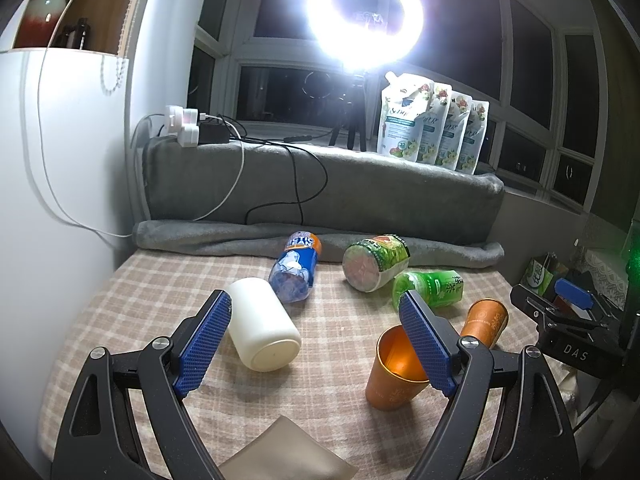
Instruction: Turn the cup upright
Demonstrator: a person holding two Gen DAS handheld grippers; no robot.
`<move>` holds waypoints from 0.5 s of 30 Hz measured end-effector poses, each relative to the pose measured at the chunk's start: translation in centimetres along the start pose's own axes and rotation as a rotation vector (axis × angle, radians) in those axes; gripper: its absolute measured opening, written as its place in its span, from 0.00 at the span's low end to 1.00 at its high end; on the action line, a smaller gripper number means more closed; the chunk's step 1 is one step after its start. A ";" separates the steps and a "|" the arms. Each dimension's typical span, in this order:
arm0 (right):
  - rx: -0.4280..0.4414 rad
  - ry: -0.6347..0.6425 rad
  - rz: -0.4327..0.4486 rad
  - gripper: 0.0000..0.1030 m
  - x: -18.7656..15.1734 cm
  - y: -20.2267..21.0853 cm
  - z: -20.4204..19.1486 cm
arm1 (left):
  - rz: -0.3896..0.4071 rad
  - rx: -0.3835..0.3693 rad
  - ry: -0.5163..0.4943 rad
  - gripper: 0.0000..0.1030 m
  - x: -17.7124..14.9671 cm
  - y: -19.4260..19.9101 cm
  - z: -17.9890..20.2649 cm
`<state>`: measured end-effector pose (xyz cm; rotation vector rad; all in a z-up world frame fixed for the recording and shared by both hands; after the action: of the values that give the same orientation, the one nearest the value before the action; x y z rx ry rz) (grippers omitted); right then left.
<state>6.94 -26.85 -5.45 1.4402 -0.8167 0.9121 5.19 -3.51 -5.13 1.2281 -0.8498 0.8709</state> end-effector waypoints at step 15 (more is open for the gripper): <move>0.005 0.008 -0.003 1.00 -0.1 -0.1 -0.3 | 0.020 0.007 -0.002 0.84 0.4 0.4 -0.1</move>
<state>6.95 -26.57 -5.60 1.4407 -0.8070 0.9175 4.98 -3.28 -4.57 1.2288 -0.8626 0.8894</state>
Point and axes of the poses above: each gripper's, at about its wrist camera, not at the fingertips, and y roughly against the way its jaws point, z to its right, x to its top, the point moved 9 cm from there along -y, roughly the way its jaws point, and after that the axes turned 1 degree about -x, right-handed, at the moved point
